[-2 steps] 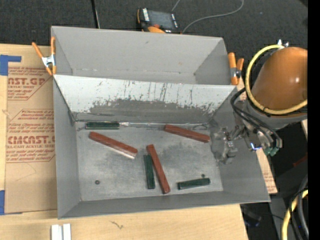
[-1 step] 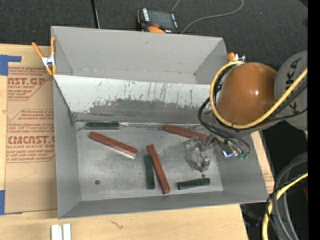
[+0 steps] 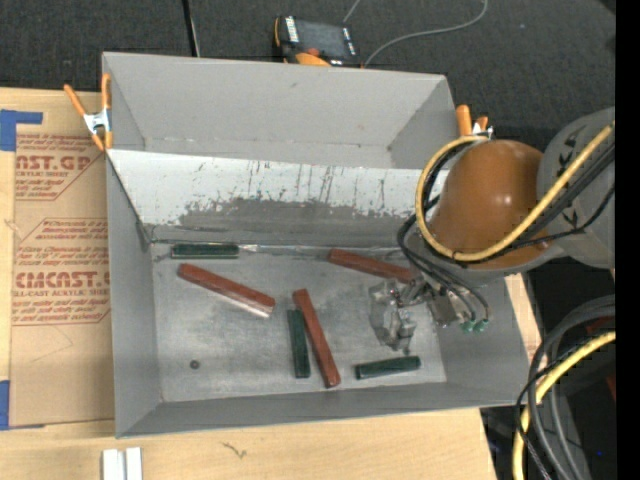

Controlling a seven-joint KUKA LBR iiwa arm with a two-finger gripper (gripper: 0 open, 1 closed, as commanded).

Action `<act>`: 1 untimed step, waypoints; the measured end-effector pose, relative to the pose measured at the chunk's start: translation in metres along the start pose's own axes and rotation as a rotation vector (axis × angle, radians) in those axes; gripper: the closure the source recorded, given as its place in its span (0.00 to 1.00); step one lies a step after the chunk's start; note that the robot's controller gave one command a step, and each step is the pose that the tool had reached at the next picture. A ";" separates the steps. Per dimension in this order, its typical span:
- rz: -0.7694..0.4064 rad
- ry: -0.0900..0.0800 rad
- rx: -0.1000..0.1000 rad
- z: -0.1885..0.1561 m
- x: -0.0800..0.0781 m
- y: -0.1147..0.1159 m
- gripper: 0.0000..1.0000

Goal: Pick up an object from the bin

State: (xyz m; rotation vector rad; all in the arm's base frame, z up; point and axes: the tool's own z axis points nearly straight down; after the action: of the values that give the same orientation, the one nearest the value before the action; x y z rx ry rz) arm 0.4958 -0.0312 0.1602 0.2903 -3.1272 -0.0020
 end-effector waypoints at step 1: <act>-0.001 -0.001 0.000 -0.001 0.000 0.000 0.00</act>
Offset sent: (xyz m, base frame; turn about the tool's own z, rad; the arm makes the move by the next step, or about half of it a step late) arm 0.0000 0.0000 0.0000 0.0000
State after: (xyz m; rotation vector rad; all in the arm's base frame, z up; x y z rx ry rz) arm 0.4961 -0.0311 0.1608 0.2913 -3.1283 -0.0017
